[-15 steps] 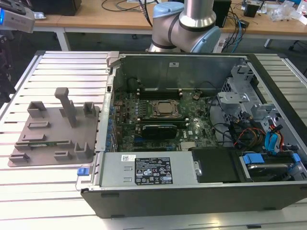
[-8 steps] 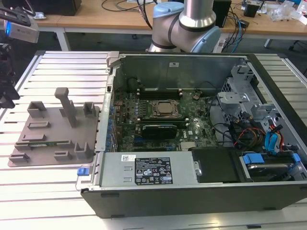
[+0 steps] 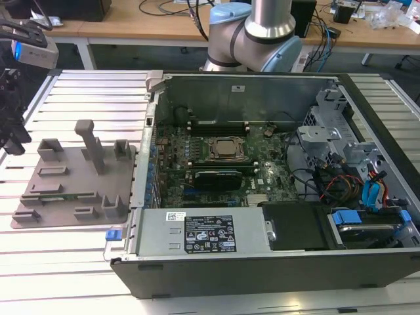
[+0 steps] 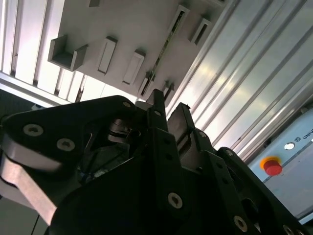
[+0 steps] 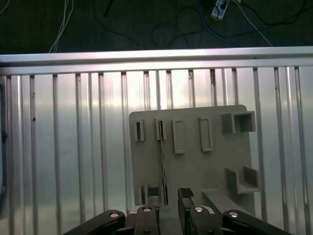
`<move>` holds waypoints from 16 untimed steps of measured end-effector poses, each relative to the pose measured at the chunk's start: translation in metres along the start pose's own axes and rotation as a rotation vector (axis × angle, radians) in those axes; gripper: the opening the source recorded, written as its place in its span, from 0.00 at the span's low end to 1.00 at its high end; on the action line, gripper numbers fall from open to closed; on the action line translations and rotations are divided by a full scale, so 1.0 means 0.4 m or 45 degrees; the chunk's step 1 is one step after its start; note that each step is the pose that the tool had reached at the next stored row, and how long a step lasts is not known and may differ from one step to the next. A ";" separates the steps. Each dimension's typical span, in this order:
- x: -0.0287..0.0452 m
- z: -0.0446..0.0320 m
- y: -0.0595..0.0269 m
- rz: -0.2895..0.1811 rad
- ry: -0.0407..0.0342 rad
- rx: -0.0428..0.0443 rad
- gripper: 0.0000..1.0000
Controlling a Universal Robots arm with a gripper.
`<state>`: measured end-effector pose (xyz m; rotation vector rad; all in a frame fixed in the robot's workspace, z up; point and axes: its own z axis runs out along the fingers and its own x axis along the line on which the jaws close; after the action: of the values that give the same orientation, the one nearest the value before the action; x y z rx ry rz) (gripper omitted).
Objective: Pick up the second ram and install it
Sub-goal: 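Pick up the second ram and move it above second insertion slot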
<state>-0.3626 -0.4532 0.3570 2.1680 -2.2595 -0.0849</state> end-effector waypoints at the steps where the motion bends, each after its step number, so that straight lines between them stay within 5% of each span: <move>1: 0.000 0.003 0.000 0.000 0.0001 0.000 0.30; 16: 0.002 0.068 -0.003 0.000 0.0000 0.000 0.30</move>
<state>-0.3626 -0.4532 0.3297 2.1680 -2.2595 -0.0849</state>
